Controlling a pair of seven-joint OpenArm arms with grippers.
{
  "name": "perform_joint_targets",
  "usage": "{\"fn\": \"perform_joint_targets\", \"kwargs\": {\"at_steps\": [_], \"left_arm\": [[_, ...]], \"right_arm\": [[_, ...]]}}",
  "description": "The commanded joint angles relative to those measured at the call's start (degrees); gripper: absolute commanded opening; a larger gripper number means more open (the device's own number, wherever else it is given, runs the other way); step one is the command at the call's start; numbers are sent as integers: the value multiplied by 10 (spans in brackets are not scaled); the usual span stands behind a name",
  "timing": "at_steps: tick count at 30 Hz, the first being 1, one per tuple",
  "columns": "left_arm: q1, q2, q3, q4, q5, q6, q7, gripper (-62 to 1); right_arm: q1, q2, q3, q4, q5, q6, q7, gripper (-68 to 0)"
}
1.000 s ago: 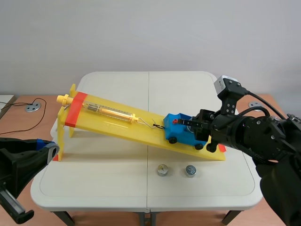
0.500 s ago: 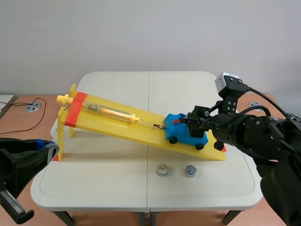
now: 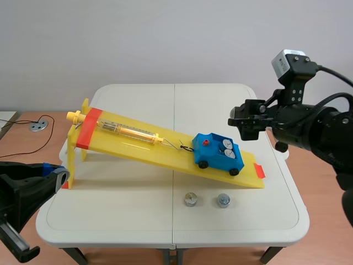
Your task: Place the four metal weights on the blue cart on the ramp.
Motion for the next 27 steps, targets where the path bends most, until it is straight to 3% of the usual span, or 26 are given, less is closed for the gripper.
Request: {"fn": "perform_joint_targets", "kwargs": {"at_steps": [1,13,20,27], "left_arm": [[-11,1,-7,37,-44,-14,-60,-580],[-11,1,-7,37,-44,-14,-60,-580],[-11,1,-7,37,-44,-14,-60,-580],[-11,1,-7,37,-44,-14,-61,-580]], "right_arm": [[14,43,9,96,29,42,63,-394],[-156,141,23,266,43,43,47,-394],[-260,151,52,342,55,43,36,-395],[-292,148,51,337,48,43,35,-395]]}}
